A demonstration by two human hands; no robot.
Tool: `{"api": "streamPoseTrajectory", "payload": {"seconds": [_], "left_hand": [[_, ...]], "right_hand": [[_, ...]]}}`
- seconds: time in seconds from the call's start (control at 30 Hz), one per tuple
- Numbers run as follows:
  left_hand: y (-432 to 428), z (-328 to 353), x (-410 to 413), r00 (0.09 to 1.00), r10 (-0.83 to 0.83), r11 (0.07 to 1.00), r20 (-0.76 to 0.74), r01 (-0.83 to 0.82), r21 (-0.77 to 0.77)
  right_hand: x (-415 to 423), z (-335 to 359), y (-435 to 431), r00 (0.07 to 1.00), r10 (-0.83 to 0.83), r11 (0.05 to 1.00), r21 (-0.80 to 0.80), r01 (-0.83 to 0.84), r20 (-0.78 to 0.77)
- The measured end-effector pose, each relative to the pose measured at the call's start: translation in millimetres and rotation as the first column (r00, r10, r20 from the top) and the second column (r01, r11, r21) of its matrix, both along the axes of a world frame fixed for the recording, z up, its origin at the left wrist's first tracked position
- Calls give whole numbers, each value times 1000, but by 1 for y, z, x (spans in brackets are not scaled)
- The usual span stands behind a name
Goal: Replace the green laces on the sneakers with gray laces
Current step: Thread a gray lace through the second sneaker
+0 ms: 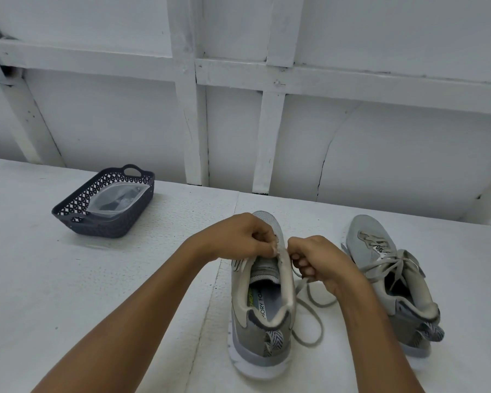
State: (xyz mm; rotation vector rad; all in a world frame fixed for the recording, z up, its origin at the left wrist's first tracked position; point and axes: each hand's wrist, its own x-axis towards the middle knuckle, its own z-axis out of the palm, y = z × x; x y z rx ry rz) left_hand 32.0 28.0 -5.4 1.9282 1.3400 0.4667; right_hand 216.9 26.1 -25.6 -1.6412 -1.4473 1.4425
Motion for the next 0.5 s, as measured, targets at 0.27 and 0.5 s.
{"api": "streamPoseTrajectory", "payload": {"seconds": [0.27,0.5], "left_hand": [[-1,-4,2,989,143,990,39,-143,-5],[2,-2,10,948,301,948,102,-285,-142]], "right_hand": [[6,1,-3,989,150,981,127,-147,-13],[11,-2,-5,974,211,953,239,-186,-80]]}}
